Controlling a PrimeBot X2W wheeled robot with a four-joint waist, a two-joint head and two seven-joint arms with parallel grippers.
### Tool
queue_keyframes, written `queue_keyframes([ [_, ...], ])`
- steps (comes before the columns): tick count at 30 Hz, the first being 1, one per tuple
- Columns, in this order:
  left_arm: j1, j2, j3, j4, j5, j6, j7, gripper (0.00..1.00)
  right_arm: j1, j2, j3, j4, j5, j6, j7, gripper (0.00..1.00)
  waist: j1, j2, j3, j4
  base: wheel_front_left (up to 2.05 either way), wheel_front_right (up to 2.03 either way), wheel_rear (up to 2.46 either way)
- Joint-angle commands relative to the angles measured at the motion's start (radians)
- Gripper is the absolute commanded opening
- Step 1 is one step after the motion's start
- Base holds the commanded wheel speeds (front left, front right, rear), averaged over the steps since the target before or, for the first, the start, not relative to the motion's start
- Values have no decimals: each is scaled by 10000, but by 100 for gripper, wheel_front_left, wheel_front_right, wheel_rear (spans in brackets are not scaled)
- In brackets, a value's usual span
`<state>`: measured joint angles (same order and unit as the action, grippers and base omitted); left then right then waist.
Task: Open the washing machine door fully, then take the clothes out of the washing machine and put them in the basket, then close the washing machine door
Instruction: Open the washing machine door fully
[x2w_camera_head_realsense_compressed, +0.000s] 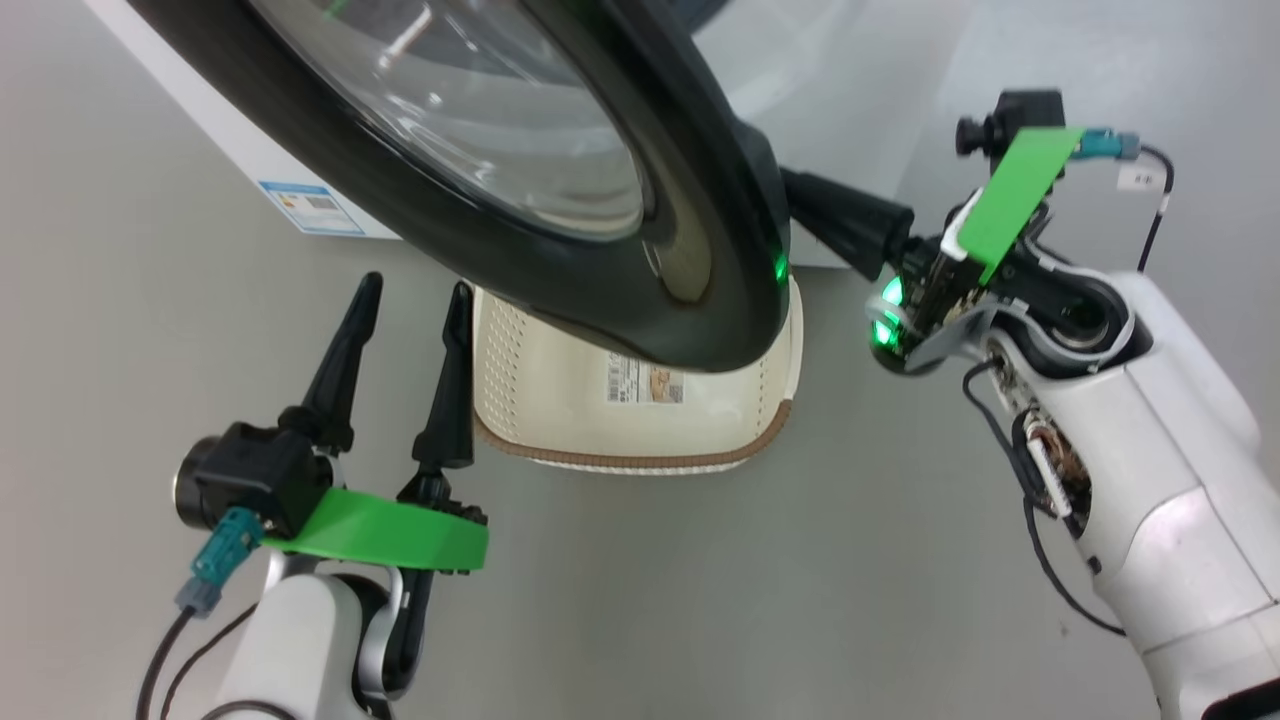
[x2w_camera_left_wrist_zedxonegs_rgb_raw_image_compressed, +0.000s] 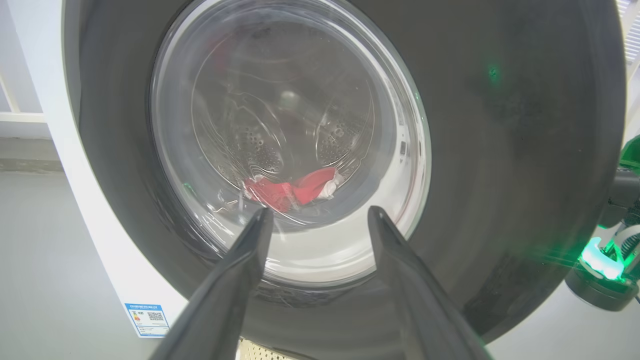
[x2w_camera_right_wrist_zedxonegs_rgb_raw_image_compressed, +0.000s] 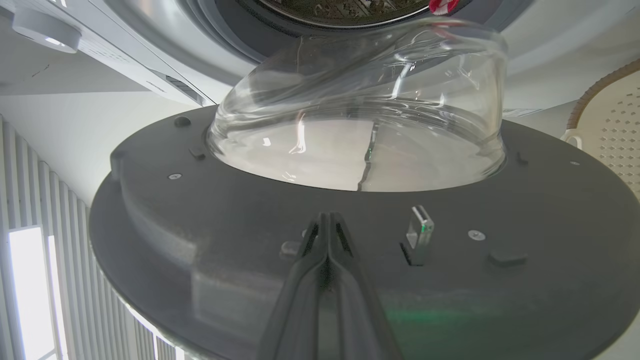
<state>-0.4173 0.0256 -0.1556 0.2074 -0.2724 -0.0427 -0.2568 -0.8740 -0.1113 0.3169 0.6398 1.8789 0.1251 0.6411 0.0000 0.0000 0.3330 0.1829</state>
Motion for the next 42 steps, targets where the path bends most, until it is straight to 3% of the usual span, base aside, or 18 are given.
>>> queue_keyframes([
  [1, 168, 246, 380, -181, 91, 78, -49, 100, 223, 339, 158, -369, 166, 56, -26, 0, 0, 0, -449, 309, 0, 0, 0],
  [17, 1021, 246, 492, 48, -87, 187, -49, 100, 1538, 482, 739, -661, 555, 56, -53, 0, 0, 0, -1970, 1084, 0, 0, 0],
  [42, 1353, 246, 283, 122, -271, 282, -49, 100, 2031, 535, 1877, -606, 904, 56, -282, 0, 0, 0, -2574, 2545, 0, 0, 0],
])
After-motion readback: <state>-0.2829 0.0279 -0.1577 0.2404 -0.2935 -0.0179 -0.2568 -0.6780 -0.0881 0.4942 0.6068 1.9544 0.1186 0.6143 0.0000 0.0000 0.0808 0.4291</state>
